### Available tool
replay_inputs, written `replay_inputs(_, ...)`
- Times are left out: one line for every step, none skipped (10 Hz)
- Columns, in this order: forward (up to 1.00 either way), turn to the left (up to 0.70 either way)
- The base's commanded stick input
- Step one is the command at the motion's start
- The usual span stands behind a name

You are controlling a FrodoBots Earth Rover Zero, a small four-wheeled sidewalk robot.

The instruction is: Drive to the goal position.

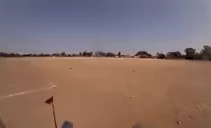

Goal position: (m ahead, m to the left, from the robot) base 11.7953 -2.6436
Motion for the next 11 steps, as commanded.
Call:
replay_inputs(0.70, 0.00)
replay_inputs(0.70, -0.01)
replay_inputs(0.70, -0.02)
replay_inputs(0.70, -0.27)
replay_inputs(0.70, -0.31)
replay_inputs(0.70, -0.32)
replay_inputs(0.70, -0.18)
replay_inputs(0.70, -0.04)
replay_inputs(0.70, 0.00)
replay_inputs(0.70, 0.00)
replay_inputs(0.70, 0.00)
